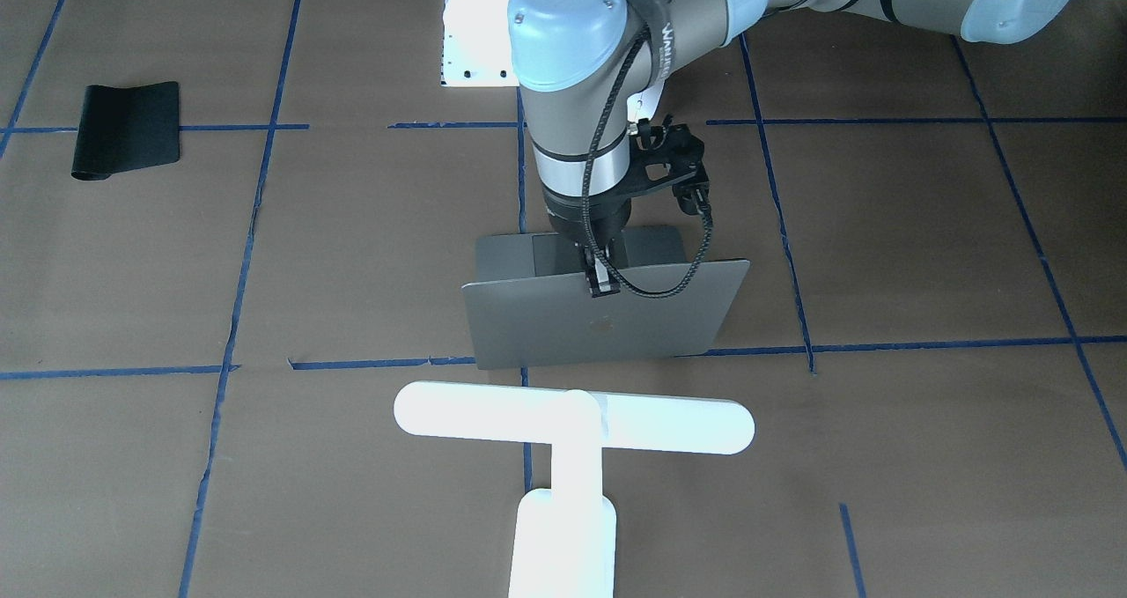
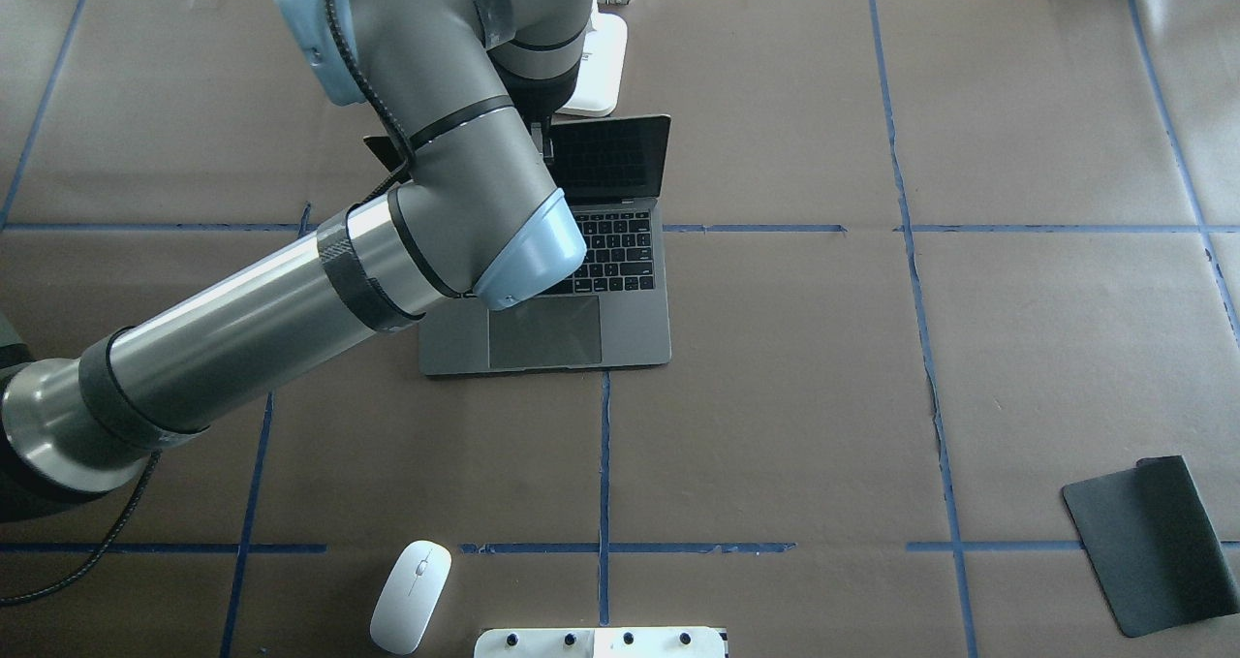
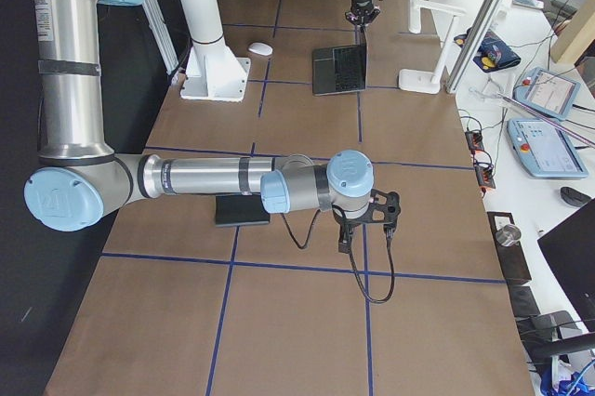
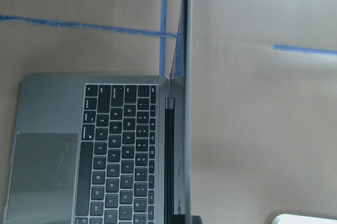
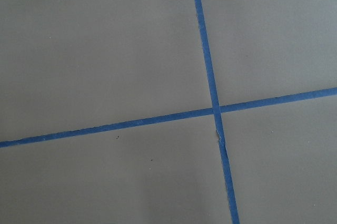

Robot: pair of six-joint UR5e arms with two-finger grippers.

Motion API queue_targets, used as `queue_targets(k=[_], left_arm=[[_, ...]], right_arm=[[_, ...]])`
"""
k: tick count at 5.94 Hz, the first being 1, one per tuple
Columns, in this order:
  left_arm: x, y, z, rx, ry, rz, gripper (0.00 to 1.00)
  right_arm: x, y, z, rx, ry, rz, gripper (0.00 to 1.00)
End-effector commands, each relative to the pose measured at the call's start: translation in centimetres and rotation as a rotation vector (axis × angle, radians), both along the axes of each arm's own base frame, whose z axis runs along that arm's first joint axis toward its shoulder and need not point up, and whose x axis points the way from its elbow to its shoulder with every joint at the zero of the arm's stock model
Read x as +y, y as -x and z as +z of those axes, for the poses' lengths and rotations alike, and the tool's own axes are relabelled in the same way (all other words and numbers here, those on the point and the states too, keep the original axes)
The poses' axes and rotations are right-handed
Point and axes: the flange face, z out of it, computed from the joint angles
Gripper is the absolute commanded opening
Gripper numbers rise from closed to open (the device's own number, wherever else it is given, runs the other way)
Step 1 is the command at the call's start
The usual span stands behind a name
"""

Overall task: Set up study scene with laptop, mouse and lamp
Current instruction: 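Carry the open laptop with the left gripper to the table center near the lamp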

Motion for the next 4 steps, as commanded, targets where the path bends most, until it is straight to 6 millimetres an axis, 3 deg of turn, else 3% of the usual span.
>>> queue_targets(k=[1,4], left_arm=[[0.5,-2.1,-2.4,0.022,0.002,0.003,0.00],[-0.5,-4.1,-2.0,0.033,0.010,-0.009,0.00]], right_arm=[[0.0,0.0,0.0,0.000,0.000,0.000,1.00],[0.0,0.1,0.0,0.000,0.000,-0.001,1.00]])
